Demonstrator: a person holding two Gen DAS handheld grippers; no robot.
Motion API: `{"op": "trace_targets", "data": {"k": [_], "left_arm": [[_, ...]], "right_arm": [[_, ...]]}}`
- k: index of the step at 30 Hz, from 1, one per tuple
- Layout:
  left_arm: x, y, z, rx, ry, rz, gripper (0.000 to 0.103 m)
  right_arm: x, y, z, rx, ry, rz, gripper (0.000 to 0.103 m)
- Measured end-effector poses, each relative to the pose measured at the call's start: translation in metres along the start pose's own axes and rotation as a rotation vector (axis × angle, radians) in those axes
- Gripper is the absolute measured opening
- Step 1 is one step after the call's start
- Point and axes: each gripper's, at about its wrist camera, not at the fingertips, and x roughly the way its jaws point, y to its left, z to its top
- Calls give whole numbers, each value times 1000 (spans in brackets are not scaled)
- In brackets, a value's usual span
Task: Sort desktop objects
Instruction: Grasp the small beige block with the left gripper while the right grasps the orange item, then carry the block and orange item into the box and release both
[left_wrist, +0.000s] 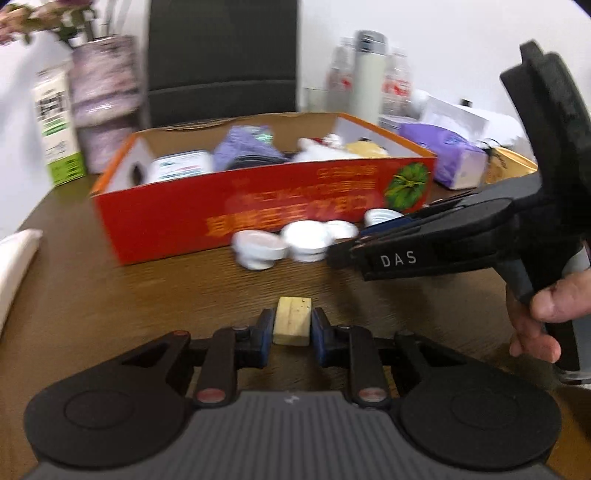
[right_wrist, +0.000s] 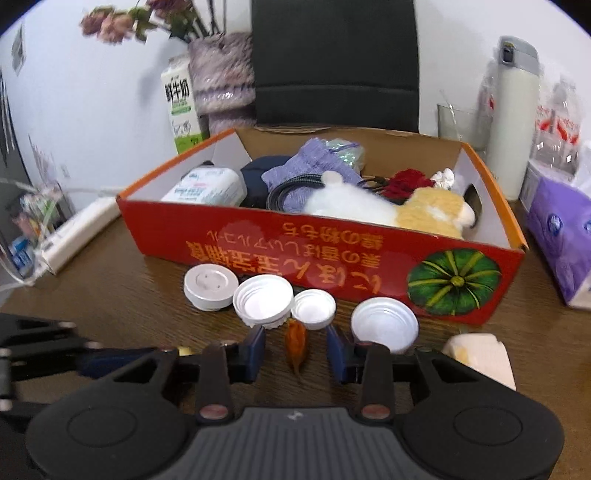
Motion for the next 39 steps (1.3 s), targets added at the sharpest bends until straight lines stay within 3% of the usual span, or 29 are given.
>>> {"op": "trace_targets", "data": {"k": [3,9,17,23,28,34,39], "left_arm": [[-4,11,-1,-64,-2,3,22],[-45,13,-8,-128,-81,24,22],[-123,-16,-38,-160,-180,49,22],[-178,-41,-83,-147,-220,107,22],[-209,-69,-117,-118,-217,87,22],[-208,-71,-97,-88,-270,101,22],[-191,-39,-23,-129,-306,31,22]], "right_arm": [[-2,4,-1,-7,0,13,12],[-61,7,-16,22,-86,-11,12],[-174,25,-75,76,-253,-84,12],[-233,44,-125,128,-314,-89,12],[-263,75,-165,75,-326,-109,12],[-256,75,-154,65,-331,-80,12],[-250,46,-85,65,-413,-63,12]]}}
